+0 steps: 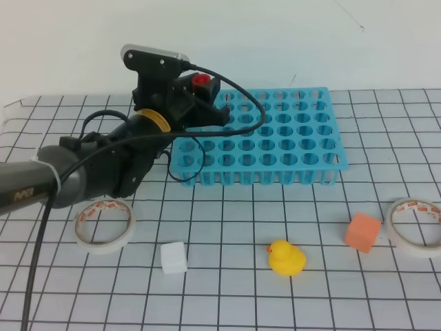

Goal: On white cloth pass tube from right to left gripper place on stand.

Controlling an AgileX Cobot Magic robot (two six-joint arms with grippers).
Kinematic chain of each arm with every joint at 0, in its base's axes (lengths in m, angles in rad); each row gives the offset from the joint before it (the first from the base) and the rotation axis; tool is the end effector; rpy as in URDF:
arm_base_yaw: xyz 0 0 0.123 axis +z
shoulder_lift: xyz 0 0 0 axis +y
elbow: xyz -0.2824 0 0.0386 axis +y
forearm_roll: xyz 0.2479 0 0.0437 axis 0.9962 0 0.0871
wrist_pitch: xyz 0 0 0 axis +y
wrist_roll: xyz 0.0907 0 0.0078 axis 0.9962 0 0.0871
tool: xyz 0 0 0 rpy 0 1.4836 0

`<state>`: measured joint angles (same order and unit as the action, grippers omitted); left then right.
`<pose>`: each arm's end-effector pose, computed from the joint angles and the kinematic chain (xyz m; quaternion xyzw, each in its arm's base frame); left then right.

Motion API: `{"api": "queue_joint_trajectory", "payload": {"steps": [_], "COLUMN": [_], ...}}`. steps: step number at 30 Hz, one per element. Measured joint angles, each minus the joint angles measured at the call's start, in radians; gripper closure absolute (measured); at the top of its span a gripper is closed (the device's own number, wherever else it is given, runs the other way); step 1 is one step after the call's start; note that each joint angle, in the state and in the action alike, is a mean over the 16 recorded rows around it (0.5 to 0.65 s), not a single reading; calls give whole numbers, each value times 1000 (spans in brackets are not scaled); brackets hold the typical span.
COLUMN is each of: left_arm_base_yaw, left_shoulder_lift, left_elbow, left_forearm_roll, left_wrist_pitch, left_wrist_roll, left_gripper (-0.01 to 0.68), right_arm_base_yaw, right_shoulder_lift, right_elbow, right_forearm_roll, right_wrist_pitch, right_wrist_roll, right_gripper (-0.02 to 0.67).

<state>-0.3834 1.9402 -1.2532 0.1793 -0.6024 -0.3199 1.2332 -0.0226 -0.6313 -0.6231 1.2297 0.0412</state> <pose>0.4120 -0.1761 0.2484 0.1103 0.7002 -0.2275 0.6677 0.0328 -0.0577 0.3097 -0.4076 0.7094 0.0502 0.5728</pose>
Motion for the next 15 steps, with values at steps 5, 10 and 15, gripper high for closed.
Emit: {"api": "queue_joint_trajectory", "payload": {"steps": [5, 10, 15], "left_arm_base_yaw": [0, 0, 0], "left_shoulder_lift": [11, 23, 31], "left_elbow": [-2, -3, -4], "left_forearm_roll": [-18, -37, -48], "left_wrist_pitch": [-16, -32, -43], "left_wrist_roll": [15, 21, 30], "left_gripper": [417, 417, 417], "right_arm_base_yaw": [0, 0, 0], "right_shoulder_lift": [0, 0, 0], "right_elbow": [0, 0, 0], "right_forearm_roll": [0, 0, 0], "right_wrist_pitch": [0, 0, 0], "right_wrist_roll": [0, 0, 0], "right_gripper": [650, 650, 650]}}
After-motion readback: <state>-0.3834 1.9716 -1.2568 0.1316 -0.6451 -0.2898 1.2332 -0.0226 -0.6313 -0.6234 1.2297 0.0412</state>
